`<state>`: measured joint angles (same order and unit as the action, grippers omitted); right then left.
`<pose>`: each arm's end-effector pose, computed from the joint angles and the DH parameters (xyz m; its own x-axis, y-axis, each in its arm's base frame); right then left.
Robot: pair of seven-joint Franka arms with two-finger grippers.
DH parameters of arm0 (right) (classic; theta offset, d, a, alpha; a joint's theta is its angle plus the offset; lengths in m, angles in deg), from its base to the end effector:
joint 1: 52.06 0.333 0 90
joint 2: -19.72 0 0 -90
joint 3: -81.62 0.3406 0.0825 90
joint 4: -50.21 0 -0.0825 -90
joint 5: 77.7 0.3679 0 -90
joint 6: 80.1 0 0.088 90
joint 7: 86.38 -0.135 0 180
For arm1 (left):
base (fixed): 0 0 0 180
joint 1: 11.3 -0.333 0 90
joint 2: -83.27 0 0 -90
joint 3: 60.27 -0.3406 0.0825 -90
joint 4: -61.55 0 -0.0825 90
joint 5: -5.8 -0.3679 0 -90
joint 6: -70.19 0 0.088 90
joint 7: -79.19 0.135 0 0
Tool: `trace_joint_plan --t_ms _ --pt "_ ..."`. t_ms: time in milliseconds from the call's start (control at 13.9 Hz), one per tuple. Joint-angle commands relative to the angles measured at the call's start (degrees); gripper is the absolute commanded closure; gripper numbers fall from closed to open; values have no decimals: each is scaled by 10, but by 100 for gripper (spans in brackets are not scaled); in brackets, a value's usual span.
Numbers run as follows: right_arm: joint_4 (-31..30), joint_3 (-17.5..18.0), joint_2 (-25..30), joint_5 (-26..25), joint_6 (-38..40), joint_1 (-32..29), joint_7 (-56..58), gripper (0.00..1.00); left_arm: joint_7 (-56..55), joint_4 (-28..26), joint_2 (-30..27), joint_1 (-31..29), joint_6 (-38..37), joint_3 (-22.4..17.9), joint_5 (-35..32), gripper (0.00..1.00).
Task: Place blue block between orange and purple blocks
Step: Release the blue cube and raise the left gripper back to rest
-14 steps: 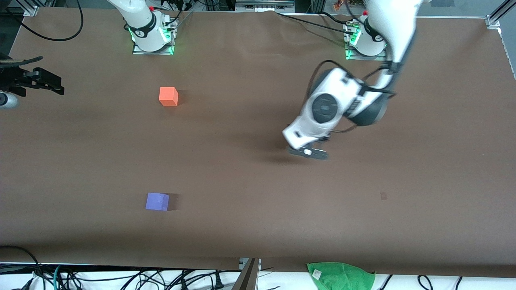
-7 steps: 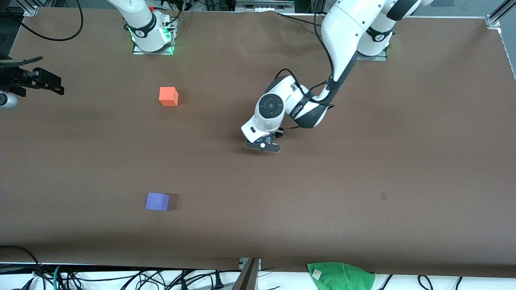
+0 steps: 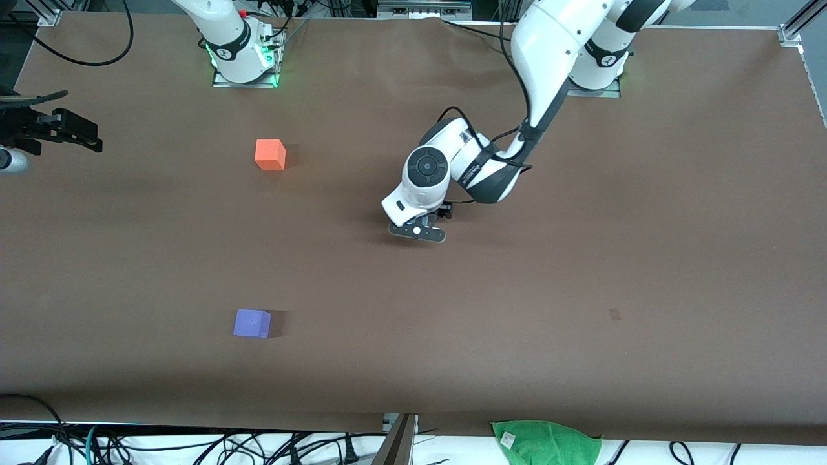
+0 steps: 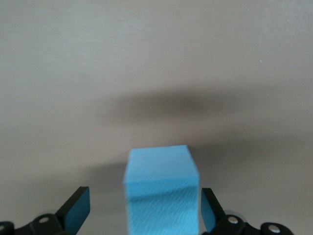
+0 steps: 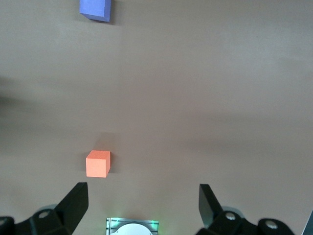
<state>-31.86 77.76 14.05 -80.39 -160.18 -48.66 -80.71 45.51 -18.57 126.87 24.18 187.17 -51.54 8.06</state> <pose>0.5492 -0.0093 0.6155 0.9871 0.0821 -0.1375 0.0884 -0.9953 0.0402 0.5273 -0.4882 0.2478 0.9767 -0.1303 -0.1703 -0.1233 -0.9910 0.0515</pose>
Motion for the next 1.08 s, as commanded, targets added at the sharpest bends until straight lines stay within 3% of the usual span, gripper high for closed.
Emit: trace_joint_plan --t_ms 0,358,502,860,1004 --pt "-3 1 3 -2 -3 -2 -3 0 33 -7 -105 -36 -130 -8 1 0" --pt "-3 2 -1 0 -5 0 -7 0 107 -7 -248 -191 -267 -10 -14 0" --pt "-3 2 -2 0 -15 1 -6 0 152 -7 -286 -248 -286 -10 -24 0" --pt "-3 3 -5 5 -15 8 -8 0 334 -5 -319 -355 -326 -11 -24 0" --pt "-3 3 -7 22 -16 10 -8 0 382 -32 -351 -362 -314 -40 -19 0"
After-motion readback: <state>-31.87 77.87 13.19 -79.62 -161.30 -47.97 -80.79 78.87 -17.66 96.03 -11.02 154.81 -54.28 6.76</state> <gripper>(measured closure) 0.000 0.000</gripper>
